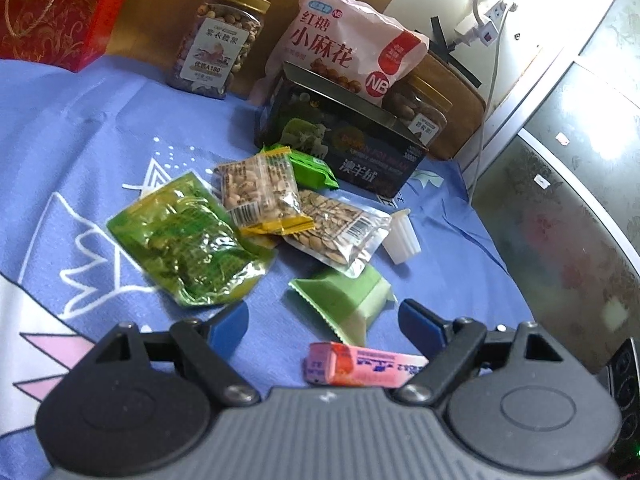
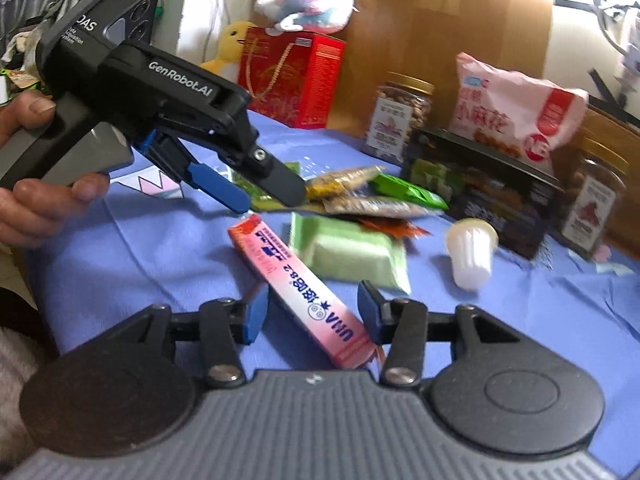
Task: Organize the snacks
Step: 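Move the left gripper onto the VITA box and close on it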
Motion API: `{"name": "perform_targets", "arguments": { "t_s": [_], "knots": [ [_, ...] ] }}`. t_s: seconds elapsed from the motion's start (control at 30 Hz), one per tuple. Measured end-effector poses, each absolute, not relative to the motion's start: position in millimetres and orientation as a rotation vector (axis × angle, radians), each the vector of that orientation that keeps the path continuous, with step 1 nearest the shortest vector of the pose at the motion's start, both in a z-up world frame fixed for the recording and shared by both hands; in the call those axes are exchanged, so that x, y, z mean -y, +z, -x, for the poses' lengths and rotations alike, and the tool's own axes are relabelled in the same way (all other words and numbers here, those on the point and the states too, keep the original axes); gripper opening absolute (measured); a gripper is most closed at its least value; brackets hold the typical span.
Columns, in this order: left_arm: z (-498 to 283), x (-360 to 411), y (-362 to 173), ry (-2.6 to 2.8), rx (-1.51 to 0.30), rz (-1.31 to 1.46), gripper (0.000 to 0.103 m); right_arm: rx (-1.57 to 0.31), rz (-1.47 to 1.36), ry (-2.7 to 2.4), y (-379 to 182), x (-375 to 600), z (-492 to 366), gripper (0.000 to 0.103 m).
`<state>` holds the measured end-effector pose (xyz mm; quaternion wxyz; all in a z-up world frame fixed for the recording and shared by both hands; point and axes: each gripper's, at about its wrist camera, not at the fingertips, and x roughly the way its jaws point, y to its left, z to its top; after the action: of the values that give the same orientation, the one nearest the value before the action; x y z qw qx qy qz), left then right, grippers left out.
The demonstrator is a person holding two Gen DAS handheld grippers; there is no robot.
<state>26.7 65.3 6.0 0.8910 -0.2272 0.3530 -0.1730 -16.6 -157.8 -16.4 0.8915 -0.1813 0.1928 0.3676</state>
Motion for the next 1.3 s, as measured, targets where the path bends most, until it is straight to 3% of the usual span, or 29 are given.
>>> {"name": "perform_targets", "arguments": {
  "t_s": [0.37, 0.47, 1.3],
  "knots": [
    [-26, -62, 6, -0.369, -0.735, 0.468, 0.085, -0.428, 0.32, 0.691, -17, 180, 16, 0.057],
    [-25, -61, 6, -0.373, -0.735, 0.467, 0.085, -0.435, 0.312, 0.672, -18, 185, 13, 0.063],
    [-28, -59, 6, -0.406, -0.738, 0.47, 0.085, -0.452, 0.29, 0.655, -20, 190, 10, 0.064]
  ]
}}
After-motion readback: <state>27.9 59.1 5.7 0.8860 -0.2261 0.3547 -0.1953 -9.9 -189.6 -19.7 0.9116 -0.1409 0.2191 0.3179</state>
